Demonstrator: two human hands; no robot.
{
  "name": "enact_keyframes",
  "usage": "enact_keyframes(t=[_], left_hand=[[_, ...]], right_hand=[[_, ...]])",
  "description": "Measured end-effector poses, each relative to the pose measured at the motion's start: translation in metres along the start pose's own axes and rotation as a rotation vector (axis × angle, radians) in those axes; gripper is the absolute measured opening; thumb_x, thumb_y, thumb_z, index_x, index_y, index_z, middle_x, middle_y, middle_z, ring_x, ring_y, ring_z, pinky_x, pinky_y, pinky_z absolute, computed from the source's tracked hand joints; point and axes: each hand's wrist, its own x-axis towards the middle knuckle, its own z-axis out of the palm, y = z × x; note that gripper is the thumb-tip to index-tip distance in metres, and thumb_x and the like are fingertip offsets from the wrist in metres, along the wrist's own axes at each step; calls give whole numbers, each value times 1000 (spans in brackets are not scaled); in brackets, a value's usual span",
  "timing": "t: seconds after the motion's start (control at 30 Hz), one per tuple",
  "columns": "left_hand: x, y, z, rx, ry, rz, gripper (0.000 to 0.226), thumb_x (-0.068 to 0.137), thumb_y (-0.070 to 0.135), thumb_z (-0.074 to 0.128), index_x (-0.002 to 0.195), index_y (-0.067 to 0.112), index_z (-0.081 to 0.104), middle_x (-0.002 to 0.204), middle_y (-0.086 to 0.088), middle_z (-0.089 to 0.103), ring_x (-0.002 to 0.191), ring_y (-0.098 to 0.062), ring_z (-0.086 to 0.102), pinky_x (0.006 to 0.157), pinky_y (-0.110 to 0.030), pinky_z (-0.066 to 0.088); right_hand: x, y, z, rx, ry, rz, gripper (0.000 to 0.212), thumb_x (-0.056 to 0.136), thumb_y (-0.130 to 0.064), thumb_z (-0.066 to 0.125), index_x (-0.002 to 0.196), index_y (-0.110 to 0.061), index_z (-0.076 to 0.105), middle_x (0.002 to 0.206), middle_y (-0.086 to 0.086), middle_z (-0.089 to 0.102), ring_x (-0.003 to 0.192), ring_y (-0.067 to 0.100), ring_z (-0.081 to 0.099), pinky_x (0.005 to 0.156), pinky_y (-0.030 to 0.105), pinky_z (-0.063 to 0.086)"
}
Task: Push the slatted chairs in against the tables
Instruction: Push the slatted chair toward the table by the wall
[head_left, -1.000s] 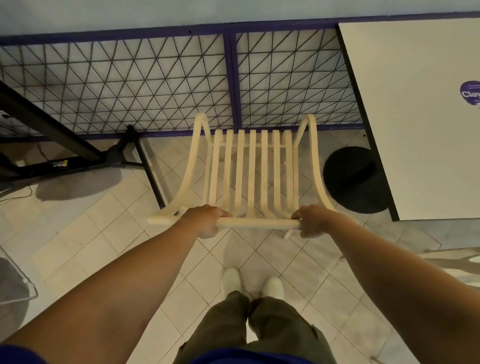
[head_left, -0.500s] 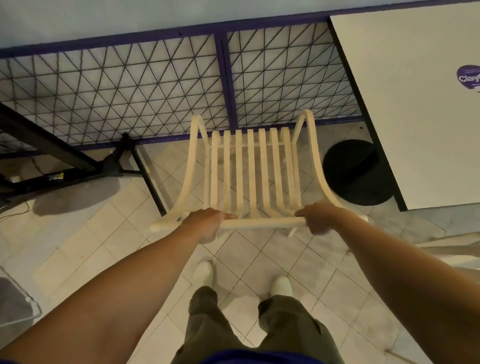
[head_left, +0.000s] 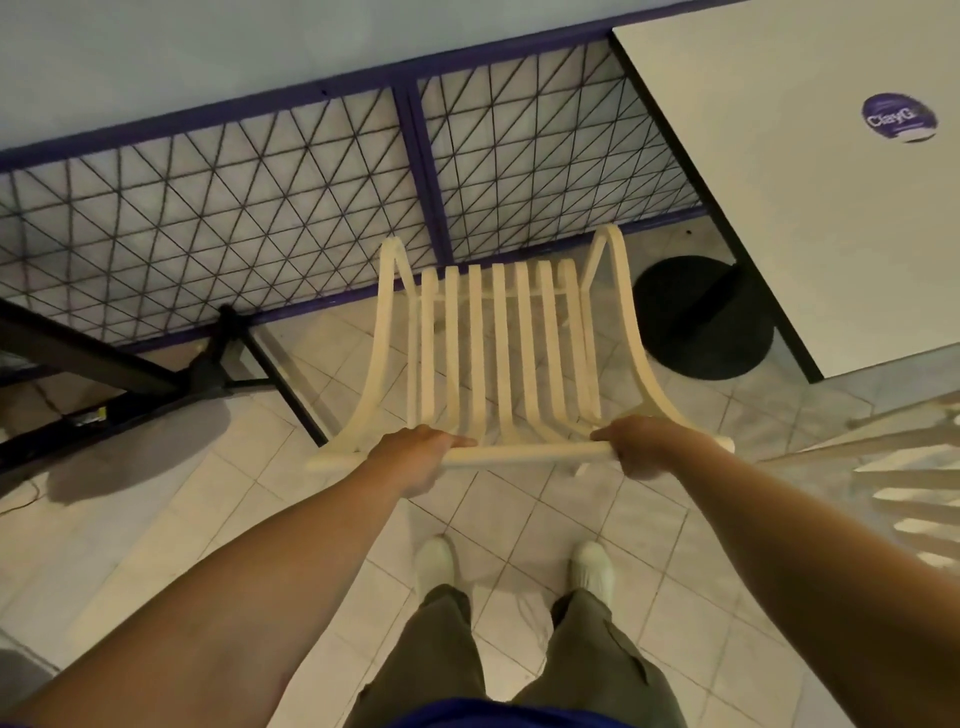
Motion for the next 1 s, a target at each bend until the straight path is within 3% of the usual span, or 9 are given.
enact_keyframes(t=[0.27,0.47,0.57,0.67,0.87,1.0], left_hand=[[10,-31,-23,68,-33,87,80,95,-1,49,149,55,32,110,0,51,86,-22,54,67,-36,44],[20,-49,-45,133,-44,150,83,94,-6,49,148,54,33,111,-1,52,84,-21,53,69,-36,45],[26,-56,-54,192,-47,196,82,94,-7,49,148,53,35,121,-3,55,93,-24,58,75,-39,50],[34,-61,-59,234,-44,227,83,93,-7,48,148,54,34,127,-3,55,92,-22,55,71,-36,44],[44,-65,-60,278,-14,266,77,95,0,49,145,58,37,119,-1,59,88,-22,56,77,-40,51],[49,-65,-58,292,-19,270,74,95,3,51,144,56,38,115,-1,60,92,-24,60,81,-43,54]], right_hand=[[2,-30,9,126,18,104,59,86,-9,65,137,-34,53,104,-5,62,94,16,61,92,36,51],[3,-47,13,170,60,108,50,88,-13,62,134,-30,56,92,-8,57,87,13,57,87,30,47],[0,-57,15,188,63,129,50,90,-12,61,137,-28,53,97,-6,57,88,14,57,85,29,46],[0,-64,21,205,65,153,47,89,-11,62,133,-27,56,98,-5,59,90,14,59,84,28,45],[-1,-68,29,206,85,190,39,87,-11,62,120,-31,61,86,-9,57,81,11,56,78,28,43],[-1,-69,27,207,100,188,37,87,-14,61,120,-32,62,92,-8,61,87,14,60,86,33,51]])
